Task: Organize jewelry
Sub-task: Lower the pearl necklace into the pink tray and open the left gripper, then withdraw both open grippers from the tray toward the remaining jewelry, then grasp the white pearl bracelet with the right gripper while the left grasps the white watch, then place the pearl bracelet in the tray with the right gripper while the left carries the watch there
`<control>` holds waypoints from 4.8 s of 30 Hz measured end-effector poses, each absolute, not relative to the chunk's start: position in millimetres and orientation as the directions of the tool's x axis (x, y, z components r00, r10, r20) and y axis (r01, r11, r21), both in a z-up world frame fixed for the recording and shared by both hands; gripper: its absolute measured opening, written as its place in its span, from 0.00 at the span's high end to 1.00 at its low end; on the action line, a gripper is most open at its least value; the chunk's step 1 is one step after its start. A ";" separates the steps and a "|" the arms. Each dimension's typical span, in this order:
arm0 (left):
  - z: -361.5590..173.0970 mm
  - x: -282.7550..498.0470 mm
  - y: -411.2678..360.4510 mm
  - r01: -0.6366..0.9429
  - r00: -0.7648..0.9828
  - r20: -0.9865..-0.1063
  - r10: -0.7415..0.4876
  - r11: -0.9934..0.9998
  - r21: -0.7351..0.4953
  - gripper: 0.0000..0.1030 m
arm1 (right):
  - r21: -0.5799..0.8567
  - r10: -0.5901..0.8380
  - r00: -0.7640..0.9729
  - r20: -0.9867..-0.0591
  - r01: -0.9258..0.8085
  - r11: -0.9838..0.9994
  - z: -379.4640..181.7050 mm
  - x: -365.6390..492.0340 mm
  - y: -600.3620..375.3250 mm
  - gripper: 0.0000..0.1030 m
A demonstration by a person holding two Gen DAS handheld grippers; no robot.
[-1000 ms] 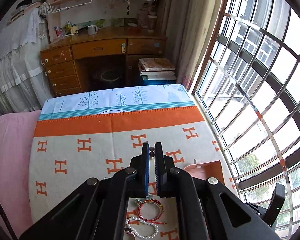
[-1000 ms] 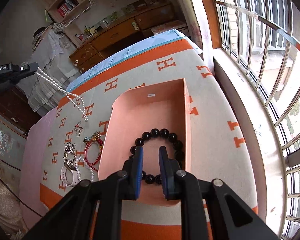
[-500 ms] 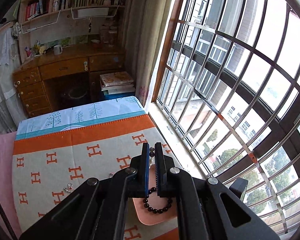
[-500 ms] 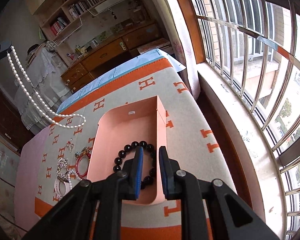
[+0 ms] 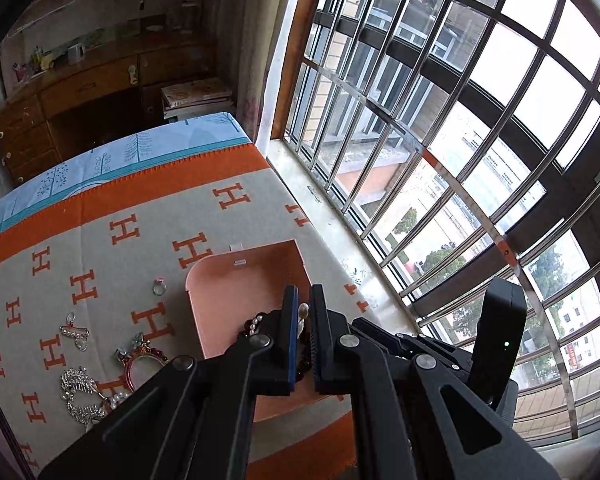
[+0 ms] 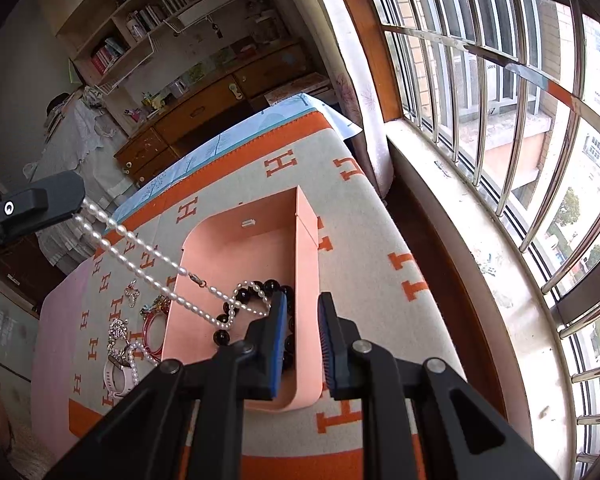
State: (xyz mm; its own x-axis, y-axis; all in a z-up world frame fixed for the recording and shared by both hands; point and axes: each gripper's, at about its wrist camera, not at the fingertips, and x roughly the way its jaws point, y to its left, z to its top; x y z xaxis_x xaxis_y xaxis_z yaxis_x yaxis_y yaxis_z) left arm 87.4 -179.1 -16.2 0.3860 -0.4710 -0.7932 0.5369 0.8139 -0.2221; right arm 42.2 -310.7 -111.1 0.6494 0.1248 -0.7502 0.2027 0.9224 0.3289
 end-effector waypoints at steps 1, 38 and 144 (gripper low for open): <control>-21.1 86.0 -180.0 0.536 0.395 -0.796 -0.458 0.819 -0.205 0.97 | 0.327 0.124 0.648 -0.751 0.202 0.923 -111.7 42.5 -310.0 0.84; -50.8 85.7 38.0 0.027 0.685 -0.727 -0.045 0.999 -0.037 0.29 | 0.271 0.143 0.676 -0.723 0.087 0.959 -96.3 37.1 -262.1 0.84; -105.2 140.6 -171.8 0.436 0.430 -0.852 -0.301 0.895 -0.096 0.97 | 0.564 0.345 0.751 -0.563 0.044 0.825 -127.6 107.8 -318.4 0.71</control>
State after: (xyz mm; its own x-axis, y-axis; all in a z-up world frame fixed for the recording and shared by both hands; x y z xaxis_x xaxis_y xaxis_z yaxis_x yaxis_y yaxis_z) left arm 140.6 -171.8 -105.2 0.4297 -0.3006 -0.8515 0.4362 0.8947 -0.0957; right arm 107.8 -318.4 -127.6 0.7514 0.3447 -0.5626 0.0435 0.8249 0.5635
